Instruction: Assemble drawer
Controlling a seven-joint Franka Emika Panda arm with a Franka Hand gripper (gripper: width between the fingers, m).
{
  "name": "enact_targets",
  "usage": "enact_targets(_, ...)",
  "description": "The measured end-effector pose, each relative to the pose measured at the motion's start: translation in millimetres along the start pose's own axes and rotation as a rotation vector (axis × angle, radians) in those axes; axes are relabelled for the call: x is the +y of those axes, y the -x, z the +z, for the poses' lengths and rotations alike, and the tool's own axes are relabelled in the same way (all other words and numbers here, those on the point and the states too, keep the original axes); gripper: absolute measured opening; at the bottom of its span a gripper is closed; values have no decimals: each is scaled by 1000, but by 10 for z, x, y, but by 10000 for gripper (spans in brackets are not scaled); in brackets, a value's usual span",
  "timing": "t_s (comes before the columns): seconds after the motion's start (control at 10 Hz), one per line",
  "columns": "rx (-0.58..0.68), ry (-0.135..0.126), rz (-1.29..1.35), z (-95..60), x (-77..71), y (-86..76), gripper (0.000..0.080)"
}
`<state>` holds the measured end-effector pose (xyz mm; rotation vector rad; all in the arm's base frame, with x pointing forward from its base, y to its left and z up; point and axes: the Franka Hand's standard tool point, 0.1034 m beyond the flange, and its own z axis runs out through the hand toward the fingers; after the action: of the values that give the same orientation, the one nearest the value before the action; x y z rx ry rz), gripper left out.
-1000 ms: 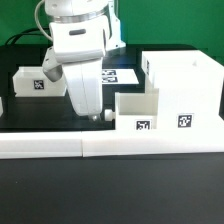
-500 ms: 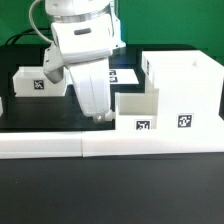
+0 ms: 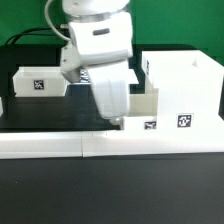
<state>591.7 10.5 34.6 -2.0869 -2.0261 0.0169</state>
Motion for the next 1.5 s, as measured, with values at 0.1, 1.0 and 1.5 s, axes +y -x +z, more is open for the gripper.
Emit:
enact_targets(0.1,-2,0,5,2,1,-29,649)
enact_targets(1.0,-32,-22,50,17,-204,222,649)
enact_targets(1.5,-29,-15,73,114,-269,64,649)
